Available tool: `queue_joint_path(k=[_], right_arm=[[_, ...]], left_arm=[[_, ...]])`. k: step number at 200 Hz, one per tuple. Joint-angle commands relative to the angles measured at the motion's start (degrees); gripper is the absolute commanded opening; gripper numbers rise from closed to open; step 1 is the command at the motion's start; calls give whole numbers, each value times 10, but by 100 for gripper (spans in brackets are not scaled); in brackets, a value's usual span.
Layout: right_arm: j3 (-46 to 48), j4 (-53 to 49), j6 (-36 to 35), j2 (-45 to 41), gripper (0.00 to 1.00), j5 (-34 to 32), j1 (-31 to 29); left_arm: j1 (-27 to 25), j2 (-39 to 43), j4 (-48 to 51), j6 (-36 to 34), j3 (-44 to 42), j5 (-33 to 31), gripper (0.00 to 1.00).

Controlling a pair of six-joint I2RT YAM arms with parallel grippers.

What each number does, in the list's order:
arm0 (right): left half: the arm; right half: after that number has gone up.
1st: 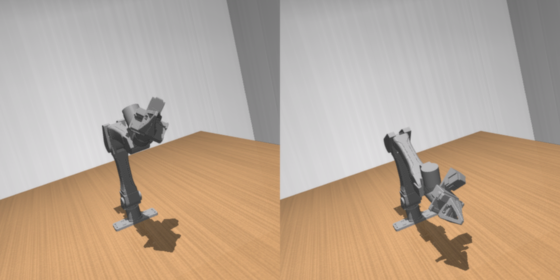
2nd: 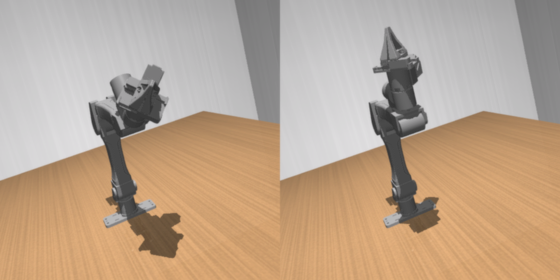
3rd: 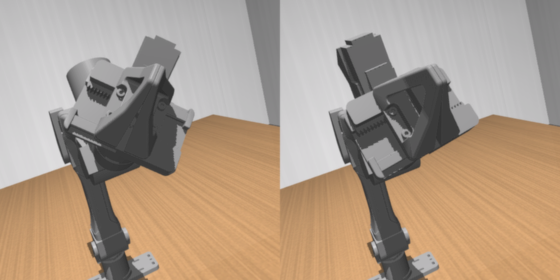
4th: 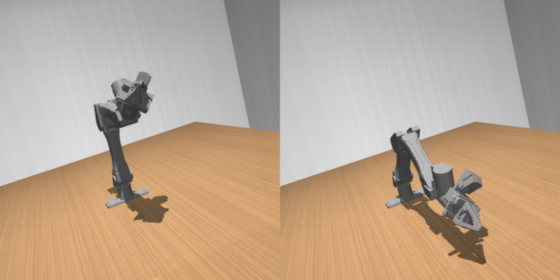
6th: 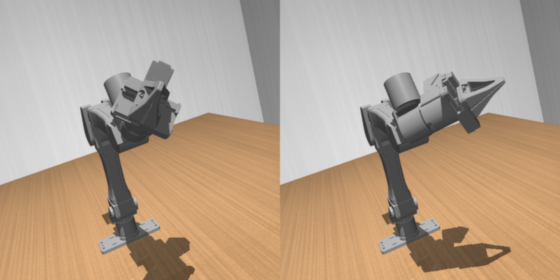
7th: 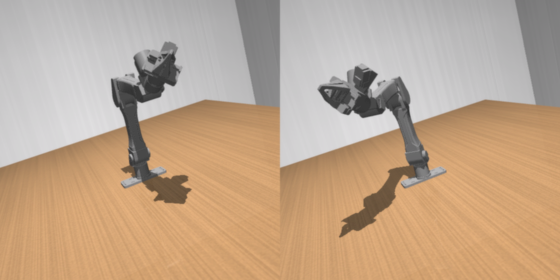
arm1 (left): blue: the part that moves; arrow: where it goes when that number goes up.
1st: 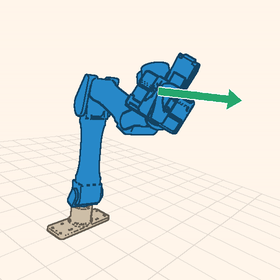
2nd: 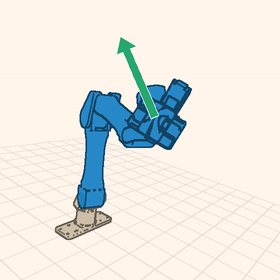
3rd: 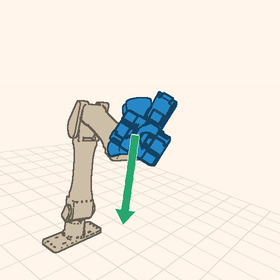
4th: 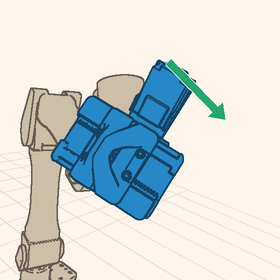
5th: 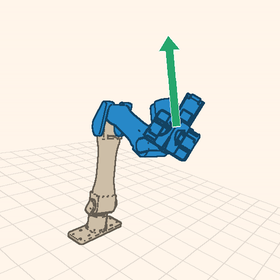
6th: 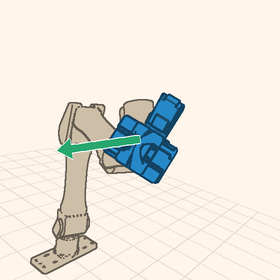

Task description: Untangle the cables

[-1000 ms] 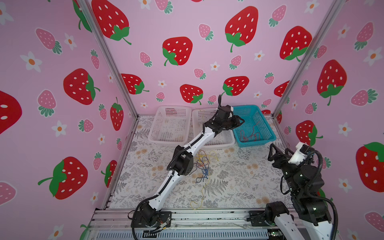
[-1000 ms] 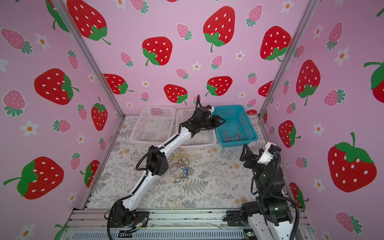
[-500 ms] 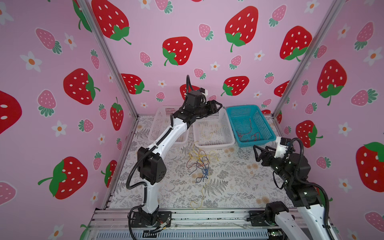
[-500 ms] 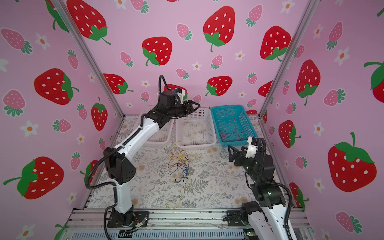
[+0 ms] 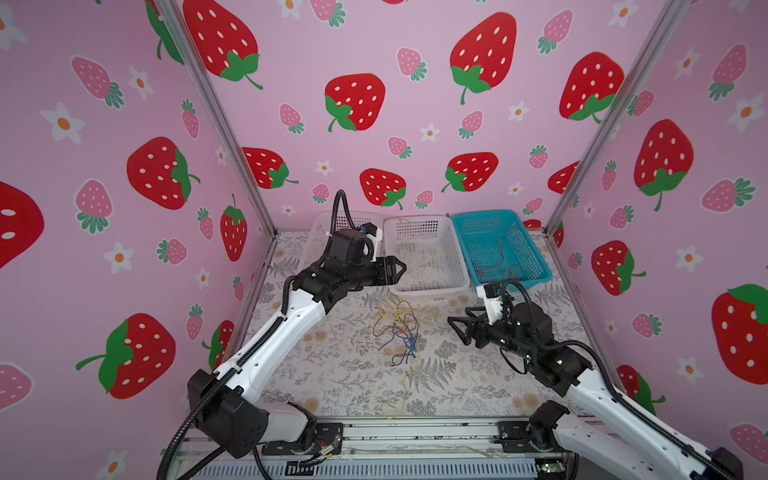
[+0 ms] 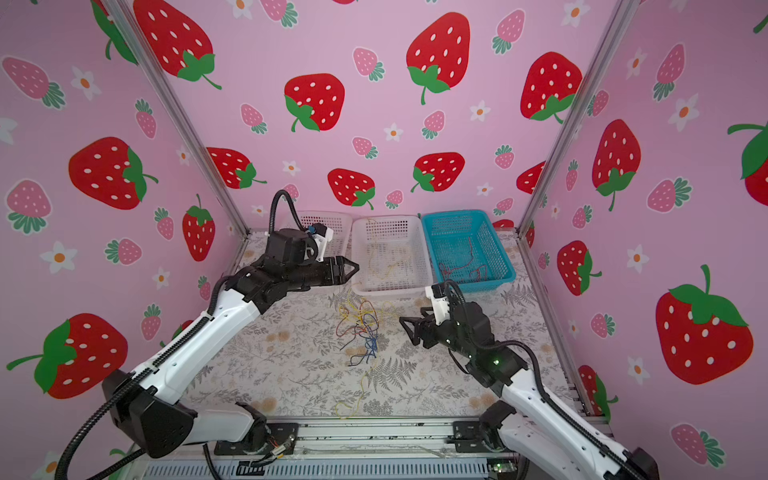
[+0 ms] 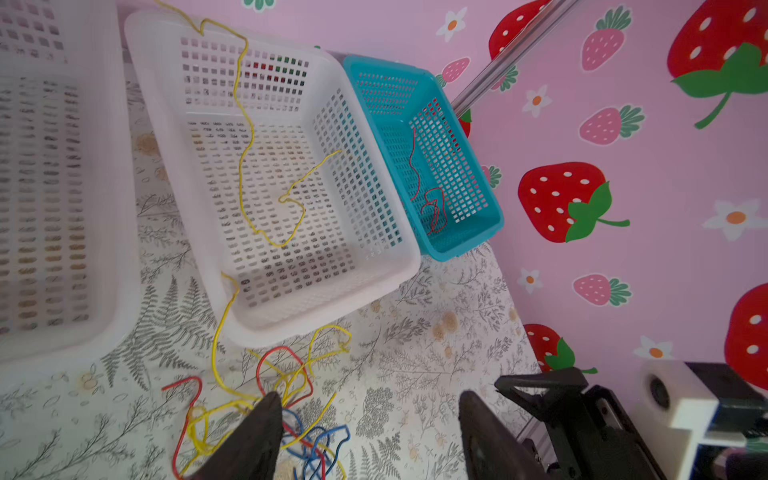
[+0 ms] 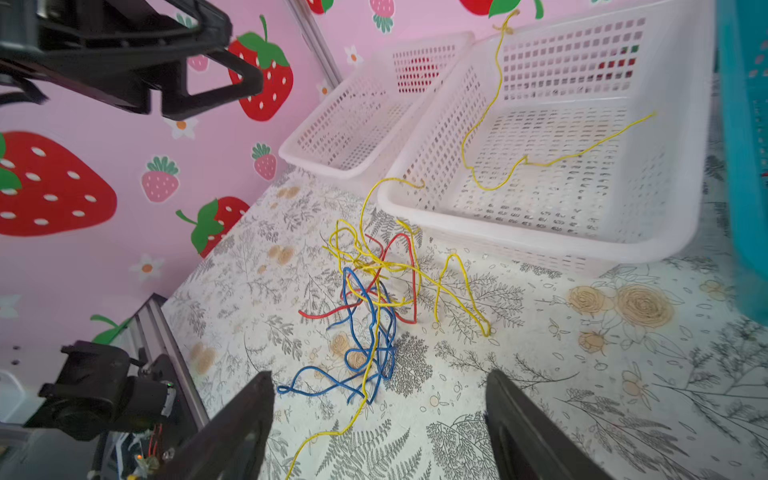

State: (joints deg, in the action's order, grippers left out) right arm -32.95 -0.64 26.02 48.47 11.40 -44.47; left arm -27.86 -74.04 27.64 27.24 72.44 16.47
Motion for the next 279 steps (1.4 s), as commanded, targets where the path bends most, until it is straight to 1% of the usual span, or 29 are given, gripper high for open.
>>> queue_joint_path(k=[1,31,61,89,119,136,165,190,194,204,218,242,254,264,279], right_arm=[[6,71,-30,32,80,-68,-52],[12,133,-33,100,79,-83,-79],[-4,170,-49,184,77,-94,-84],[-29,196,-62,256,73,-106,-84],[-42,242,-71,300,70,-113,-84],[-58,255,-77,331,70,-98,-84],[-71,269,-80,375,64,-89,-85],[-76,279,-80,390,52,-80,-85],[-77,279,-80,391,48,-79,-85],[-80,279,-83,389,40,-78,-84],[-86,276,-87,381,27,-77,-85],[-101,263,-99,354,10,-66,-88],[-114,247,-111,334,5,-61,-94],[-126,231,-124,315,1,-73,-102],[-140,208,-148,283,0,-92,-119]], left_arm=[[1,49,15,8,-78,-13,69],[1,97,-19,62,-189,15,69],[2,101,-65,101,-265,35,69],[2,92,-89,116,-293,38,68],[2,80,-126,131,-313,38,68],[2,70,-137,131,-316,36,68],[2,55,-151,132,-324,34,67],[2,46,-164,136,-332,33,67],[3,45,-165,137,-333,33,67],[4,44,-167,136,-332,31,67],[4,43,-167,135,-332,27,67],[7,43,-169,134,-332,24,67],[8,43,-170,134,-332,25,67],[10,44,-167,132,-331,25,66],[11,49,-163,129,-331,21,66]])
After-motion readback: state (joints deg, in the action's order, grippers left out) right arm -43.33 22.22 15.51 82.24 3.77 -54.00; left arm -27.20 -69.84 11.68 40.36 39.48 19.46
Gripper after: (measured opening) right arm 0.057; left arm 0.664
